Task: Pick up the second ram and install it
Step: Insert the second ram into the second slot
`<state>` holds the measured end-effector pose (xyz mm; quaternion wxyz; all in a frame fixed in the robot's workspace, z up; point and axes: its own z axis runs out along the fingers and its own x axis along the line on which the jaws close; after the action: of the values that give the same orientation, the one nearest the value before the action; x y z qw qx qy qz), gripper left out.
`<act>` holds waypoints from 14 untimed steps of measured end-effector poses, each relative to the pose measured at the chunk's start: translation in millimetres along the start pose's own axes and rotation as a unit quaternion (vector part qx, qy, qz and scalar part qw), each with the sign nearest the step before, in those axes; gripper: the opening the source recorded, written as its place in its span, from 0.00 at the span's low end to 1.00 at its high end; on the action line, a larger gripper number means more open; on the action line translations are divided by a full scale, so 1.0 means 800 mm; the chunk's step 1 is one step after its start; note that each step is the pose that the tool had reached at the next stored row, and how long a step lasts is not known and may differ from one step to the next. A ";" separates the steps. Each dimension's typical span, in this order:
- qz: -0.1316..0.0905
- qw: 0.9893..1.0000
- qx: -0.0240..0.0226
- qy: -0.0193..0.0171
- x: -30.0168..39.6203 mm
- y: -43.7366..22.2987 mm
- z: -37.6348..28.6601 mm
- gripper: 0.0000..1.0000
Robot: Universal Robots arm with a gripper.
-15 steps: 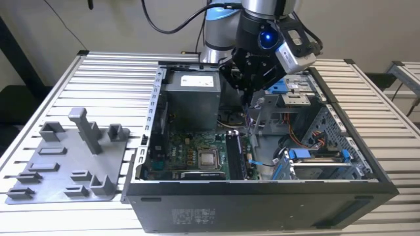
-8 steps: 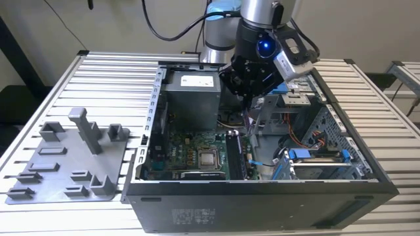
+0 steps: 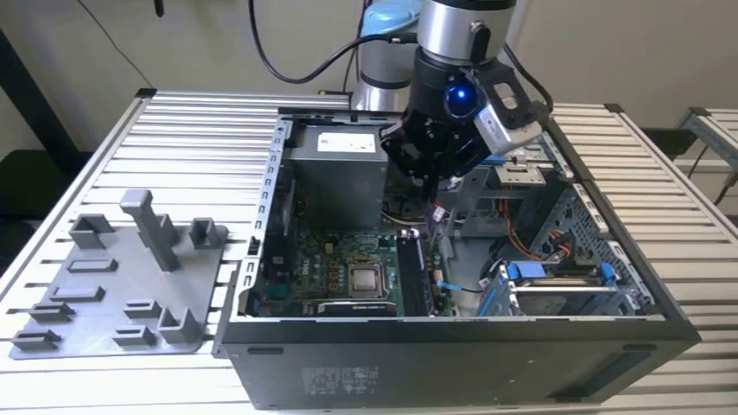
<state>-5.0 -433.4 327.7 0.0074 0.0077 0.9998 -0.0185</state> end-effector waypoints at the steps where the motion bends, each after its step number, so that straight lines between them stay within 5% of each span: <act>1: 0.000 1.000 0.000 0.000 0.0005 0.0000 0.0025 0.14; 14: 0.000 1.000 0.000 0.000 0.0019 -0.0022 0.0251 0.14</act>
<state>-6.3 -435.9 307.7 0.0073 0.0076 0.9998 -0.0185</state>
